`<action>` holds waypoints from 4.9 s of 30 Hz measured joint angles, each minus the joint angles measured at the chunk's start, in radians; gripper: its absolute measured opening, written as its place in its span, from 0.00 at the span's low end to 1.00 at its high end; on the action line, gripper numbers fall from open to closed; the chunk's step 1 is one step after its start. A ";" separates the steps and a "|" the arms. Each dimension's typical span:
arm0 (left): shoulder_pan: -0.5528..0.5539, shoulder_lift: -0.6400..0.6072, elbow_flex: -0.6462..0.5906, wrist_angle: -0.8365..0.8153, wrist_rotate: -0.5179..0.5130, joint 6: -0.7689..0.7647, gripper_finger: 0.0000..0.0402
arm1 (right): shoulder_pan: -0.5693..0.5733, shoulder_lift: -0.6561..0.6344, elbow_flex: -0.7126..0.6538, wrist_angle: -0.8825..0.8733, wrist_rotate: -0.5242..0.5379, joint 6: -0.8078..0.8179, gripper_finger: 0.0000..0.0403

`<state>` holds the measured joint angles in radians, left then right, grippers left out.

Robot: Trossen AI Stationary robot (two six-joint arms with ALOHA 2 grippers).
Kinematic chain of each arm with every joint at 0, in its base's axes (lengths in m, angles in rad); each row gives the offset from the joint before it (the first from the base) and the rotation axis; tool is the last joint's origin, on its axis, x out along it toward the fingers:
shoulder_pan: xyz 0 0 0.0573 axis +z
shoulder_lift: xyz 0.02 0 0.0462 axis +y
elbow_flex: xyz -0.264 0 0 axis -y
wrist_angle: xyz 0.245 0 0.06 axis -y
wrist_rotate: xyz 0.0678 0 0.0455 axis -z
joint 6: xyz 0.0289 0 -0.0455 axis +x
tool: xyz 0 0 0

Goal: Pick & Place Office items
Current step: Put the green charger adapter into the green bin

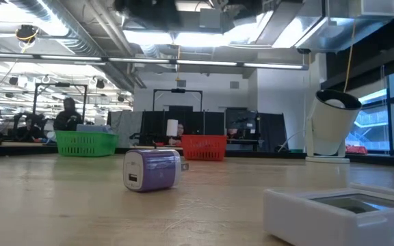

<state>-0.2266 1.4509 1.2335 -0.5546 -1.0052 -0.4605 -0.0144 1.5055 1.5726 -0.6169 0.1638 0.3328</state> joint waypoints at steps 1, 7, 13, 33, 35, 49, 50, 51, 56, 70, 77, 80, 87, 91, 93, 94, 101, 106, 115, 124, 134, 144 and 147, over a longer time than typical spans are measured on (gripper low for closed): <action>0.005 0.000 0.000 0.065 -0.027 0.095 0.57 | -0.011 0.000 0.000 0.001 0.000 0.006 0.39; 0.043 0.000 0.000 0.445 -0.093 0.691 0.62 | -0.083 0.000 0.000 0.014 -0.077 0.057 0.39; 0.077 0.000 0.000 0.621 0.062 0.980 0.62 | -0.123 0.000 0.000 0.074 -0.115 0.075 0.39; 0.150 0.000 0.000 0.671 0.244 1.007 0.59 | -0.140 0.000 0.000 0.129 -0.218 0.075 0.39; 0.148 0.000 0.000 0.672 0.246 1.007 0.56 | -0.140 0.000 0.000 0.128 -0.218 0.079 0.39; 0.135 0.000 0.000 0.677 0.240 1.024 0.46 | -0.140 0.000 0.000 0.127 -0.231 0.119 0.42; 0.133 0.000 0.000 0.683 0.240 1.025 0.46 | -0.140 0.000 0.000 0.128 -0.231 0.119 0.43; 0.130 0.000 0.000 0.692 0.247 1.025 0.46 | -0.140 0.000 0.000 0.137 -0.231 0.118 0.45; 0.127 0.000 0.000 0.694 0.249 1.019 0.45 | -0.141 0.000 0.000 0.134 -0.231 0.106 0.55; 0.128 0.000 0.000 0.693 0.229 0.945 0.45 | -0.216 -0.059 0.000 0.079 -0.399 0.117 0.78; 0.129 0.000 0.000 0.691 0.124 0.945 0.45 | -0.233 -0.130 0.000 -0.045 -0.546 0.076 0.81; 0.128 0.000 0.000 0.710 0.132 0.963 0.45 | -0.236 -0.165 0.000 -0.119 -0.485 0.042 0.80; 0.129 0.000 0.000 0.722 0.263 0.994 0.45 | -0.236 -0.222 0.000 -0.258 -0.259 -0.006 0.80; 0.141 0.000 0.000 0.709 0.187 0.967 0.45 | -0.236 -0.231 0.000 -0.334 -0.123 -0.027 0.80; 0.156 -0.001 0.000 0.656 0.139 0.930 0.45 | -0.236 -0.231 0.000 -0.371 -0.060 -0.027 0.80; 0.168 -0.001 0.000 0.610 0.125 0.901 0.45 | -0.236 -0.230 0.000 -0.385 -0.036 -0.027 0.80; 0.330 -0.001 0.000 0.138 0.267 0.515 0.45 | -0.236 -0.230 0.000 -0.412 0.039 -0.030 0.80; 0.502 -0.001 0.000 -0.205 0.395 0.340 0.45 | -0.240 -0.230 0.000 -0.412 0.039 -0.038 0.80; 0.752 -0.001 0.000 -0.651 0.555 0.364 0.45 | -0.240 -0.230 0.000 -0.416 0.039 -0.038 0.80; 0.911 0.054 0.000 -0.735 0.644 0.420 0.45 | -0.240 -0.226 0.000 -0.414 0.090 -0.082 0.80; 0.958 0.202 0.000 -0.747 0.660 0.550 0.45 | -0.240 -0.220 0.000 -0.416 0.140 -0.087 0.80; 0.996 0.259 0.000 -0.751 0.658 0.589 0.45 | -0.240 -0.219 0.000 -0.417 0.139 -0.082 0.80; 1.004 0.260 0.000 -0.752 0.658 0.602 0.45 | -0.240 -0.219 0.000 -0.416 0.140 -0.082 0.80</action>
<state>0.7772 1.7107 1.2331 -1.3063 -0.3473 0.1410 -0.2546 1.2860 1.5723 -1.0333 0.3038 0.2504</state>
